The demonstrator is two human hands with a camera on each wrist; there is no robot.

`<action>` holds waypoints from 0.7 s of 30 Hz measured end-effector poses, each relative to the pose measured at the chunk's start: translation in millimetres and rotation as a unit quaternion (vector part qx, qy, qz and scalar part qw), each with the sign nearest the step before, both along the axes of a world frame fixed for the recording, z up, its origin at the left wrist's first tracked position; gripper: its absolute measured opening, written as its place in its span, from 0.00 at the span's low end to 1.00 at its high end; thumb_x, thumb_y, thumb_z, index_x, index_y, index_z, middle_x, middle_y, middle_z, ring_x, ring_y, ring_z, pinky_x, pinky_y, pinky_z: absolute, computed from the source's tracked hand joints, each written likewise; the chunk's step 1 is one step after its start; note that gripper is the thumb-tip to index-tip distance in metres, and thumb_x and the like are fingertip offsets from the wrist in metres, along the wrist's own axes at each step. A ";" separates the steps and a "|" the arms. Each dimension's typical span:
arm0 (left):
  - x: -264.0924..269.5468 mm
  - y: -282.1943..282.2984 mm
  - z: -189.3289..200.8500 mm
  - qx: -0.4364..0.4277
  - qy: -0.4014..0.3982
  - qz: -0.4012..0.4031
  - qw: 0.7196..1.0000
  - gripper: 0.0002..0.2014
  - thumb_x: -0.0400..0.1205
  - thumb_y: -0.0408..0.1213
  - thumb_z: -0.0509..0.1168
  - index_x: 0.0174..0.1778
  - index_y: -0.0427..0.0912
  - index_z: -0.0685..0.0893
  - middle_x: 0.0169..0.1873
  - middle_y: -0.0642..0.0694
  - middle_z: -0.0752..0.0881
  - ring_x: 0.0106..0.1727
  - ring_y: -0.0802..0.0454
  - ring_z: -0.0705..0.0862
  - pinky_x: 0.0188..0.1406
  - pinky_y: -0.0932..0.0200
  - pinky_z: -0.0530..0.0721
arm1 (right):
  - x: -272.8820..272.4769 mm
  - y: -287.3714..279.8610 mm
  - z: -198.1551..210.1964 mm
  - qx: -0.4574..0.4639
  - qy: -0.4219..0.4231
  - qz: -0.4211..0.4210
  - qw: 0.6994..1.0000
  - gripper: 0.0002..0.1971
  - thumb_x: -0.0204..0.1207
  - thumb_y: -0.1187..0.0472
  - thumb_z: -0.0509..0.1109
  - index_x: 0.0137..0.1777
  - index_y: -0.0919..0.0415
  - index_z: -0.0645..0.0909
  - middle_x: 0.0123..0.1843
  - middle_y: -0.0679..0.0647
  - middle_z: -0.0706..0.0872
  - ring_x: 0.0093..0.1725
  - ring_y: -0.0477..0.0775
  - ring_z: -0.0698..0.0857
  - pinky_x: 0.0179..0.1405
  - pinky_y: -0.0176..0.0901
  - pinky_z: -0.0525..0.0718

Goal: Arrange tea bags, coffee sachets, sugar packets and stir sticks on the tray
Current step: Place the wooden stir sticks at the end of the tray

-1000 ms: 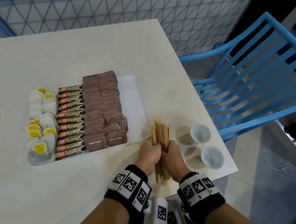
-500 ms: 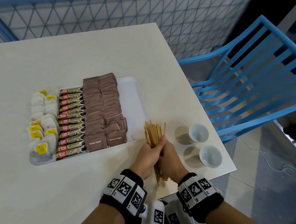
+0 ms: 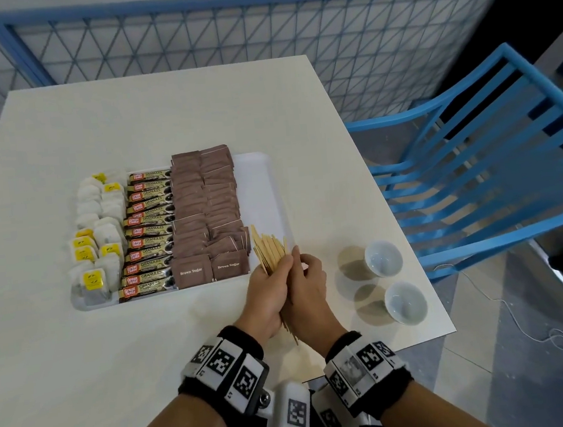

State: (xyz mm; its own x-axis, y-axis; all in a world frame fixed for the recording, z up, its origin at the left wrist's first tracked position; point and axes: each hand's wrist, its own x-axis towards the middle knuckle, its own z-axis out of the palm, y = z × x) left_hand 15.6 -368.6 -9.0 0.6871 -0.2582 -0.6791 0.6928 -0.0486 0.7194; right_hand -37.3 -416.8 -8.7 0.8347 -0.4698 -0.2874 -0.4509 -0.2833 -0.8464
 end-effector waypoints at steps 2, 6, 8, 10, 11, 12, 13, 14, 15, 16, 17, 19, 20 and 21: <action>3.0 2.4 3.6 -0.021 0.011 0.028 0.999 0.12 0.81 0.40 0.66 0.54 0.36 0.85 0.44 0.41 0.90 0.45 0.47 0.89 0.42 0.55 0.88 | 0.0 -1.6 4.3 -0.048 -0.012 0.057 0.997 0.33 0.78 0.46 0.59 0.80 0.61 0.58 0.73 0.58 0.65 0.70 0.58 0.67 0.72 0.51 0.70; 11.3 6.6 8.4 -0.039 0.006 0.063 0.997 0.11 0.81 0.36 0.66 0.55 0.35 0.84 0.40 0.42 0.89 0.41 0.49 0.88 0.31 0.58 0.85 | 1.7 -7.9 -1.1 -0.024 -0.036 0.075 0.996 0.28 0.78 0.60 0.67 0.78 0.56 0.66 0.73 0.52 0.66 0.72 0.52 0.65 0.69 0.35 0.68; 12.6 6.9 10.2 -0.040 -0.011 0.064 0.997 0.11 0.81 0.36 0.66 0.56 0.35 0.84 0.41 0.42 0.89 0.42 0.49 0.88 0.32 0.59 0.86 | 2.9 -8.9 -0.2 -0.012 -0.054 0.074 0.996 0.25 0.78 0.61 0.67 0.75 0.54 0.69 0.72 0.51 0.67 0.73 0.52 0.65 0.68 0.34 0.68; 12.4 6.8 12.0 -0.047 -0.033 0.068 0.996 0.10 0.82 0.35 0.66 0.55 0.35 0.83 0.41 0.43 0.88 0.42 0.50 0.88 0.32 0.60 0.86 | 4.1 -11.1 2.0 -0.012 -0.068 0.080 0.994 0.25 0.78 0.61 0.67 0.75 0.53 0.70 0.73 0.49 0.66 0.73 0.52 0.64 0.66 0.33 0.68; 12.0 6.8 12.8 -0.049 -0.049 0.072 0.995 0.09 0.82 0.35 0.65 0.54 0.35 0.83 0.41 0.43 0.88 0.42 0.50 0.88 0.34 0.59 0.87 | 4.0 -12.7 1.4 -0.012 -0.073 0.088 0.993 0.25 0.78 0.62 0.67 0.75 0.52 0.70 0.73 0.49 0.66 0.72 0.52 0.64 0.66 0.33 0.68; 11.3 6.8 13.9 -0.049 -0.069 0.076 0.994 0.09 0.82 0.35 0.65 0.54 0.34 0.83 0.41 0.43 0.88 0.43 0.49 0.88 0.39 0.57 0.88 | 3.2 -14.3 2.8 -0.019 -0.069 0.098 0.993 0.25 0.79 0.61 0.66 0.76 0.50 0.69 0.74 0.48 0.65 0.70 0.51 0.64 0.67 0.34 0.67; 10.4 6.8 14.6 -0.049 -0.088 0.080 0.992 0.09 0.82 0.36 0.65 0.53 0.35 0.82 0.40 0.43 0.87 0.44 0.48 0.88 0.43 0.54 0.88 | 2.5 -15.9 3.4 -0.028 -0.068 0.110 0.991 0.26 0.79 0.61 0.66 0.77 0.48 0.66 0.75 0.48 0.64 0.68 0.50 0.64 0.68 0.36 0.67; 9.6 7.0 14.1 -0.050 -0.105 0.083 0.990 0.09 0.82 0.36 0.65 0.53 0.35 0.81 0.40 0.43 0.87 0.44 0.48 0.88 0.46 0.52 0.88 | 2.0 -17.4 4.8 -0.037 -0.066 0.119 0.990 0.28 0.80 0.60 0.65 0.78 0.45 0.63 0.75 0.48 0.63 0.66 0.50 0.63 0.69 0.38 0.67; 9.1 7.6 13.8 -0.053 -0.120 0.089 0.987 0.08 0.82 0.36 0.65 0.53 0.36 0.81 0.38 0.45 0.87 0.43 0.48 0.88 0.45 0.52 0.87 | 1.9 -18.7 4.5 -0.036 -0.069 0.123 0.989 0.30 0.80 0.59 0.65 0.79 0.42 0.58 0.74 0.48 0.63 0.66 0.49 0.63 0.69 0.39 0.65; 9.0 7.9 14.2 -0.055 -0.130 0.098 0.985 0.07 0.82 0.36 0.64 0.51 0.37 0.80 0.34 0.46 0.86 0.40 0.50 0.87 0.40 0.54 0.87 | 1.8 -19.3 4.9 -0.025 -0.071 0.126 0.989 0.33 0.80 0.58 0.64 0.78 0.38 0.52 0.73 0.47 0.63 0.66 0.49 0.62 0.68 0.36 0.63; 8.5 8.2 16.0 -0.059 -0.137 0.109 0.983 0.05 0.83 0.36 0.64 0.49 0.38 0.79 0.30 0.48 0.84 0.36 0.51 0.85 0.35 0.55 0.86 | 2.1 -19.8 4.6 -0.006 -0.075 0.124 0.989 0.35 0.80 0.58 0.65 0.77 0.34 0.47 0.72 0.47 0.65 0.67 0.48 0.63 0.66 0.32 0.63; 8.1 8.0 19.6 -0.068 -0.146 0.125 0.979 0.03 0.83 0.36 0.64 0.47 0.41 0.78 0.27 0.48 0.83 0.32 0.51 0.83 0.32 0.54 0.84 | 2.6 -19.7 3.4 0.055 -0.088 0.114 0.988 0.37 0.79 0.59 0.66 0.76 0.32 0.47 0.69 0.46 0.69 0.70 0.46 0.66 0.63 0.27 0.69; 7.8 7.9 21.9 -0.070 -0.155 0.128 0.977 0.01 0.83 0.35 0.63 0.46 0.42 0.78 0.27 0.49 0.83 0.32 0.50 0.83 0.34 0.52 0.84 | 3.1 -19.7 3.6 0.080 -0.094 0.112 0.986 0.37 0.79 0.60 0.67 0.77 0.34 0.49 0.68 0.44 0.71 0.70 0.44 0.69 0.65 0.29 0.72; 7.7 7.7 24.3 -0.070 -0.167 0.132 0.975 0.01 0.83 0.35 0.63 0.47 0.45 0.78 0.27 0.49 0.83 0.32 0.50 0.84 0.35 0.51 0.85 | 3.8 -20.3 5.0 0.103 -0.095 0.114 0.984 0.36 0.79 0.61 0.67 0.79 0.38 0.52 0.67 0.43 0.73 0.68 0.42 0.72 0.66 0.34 0.75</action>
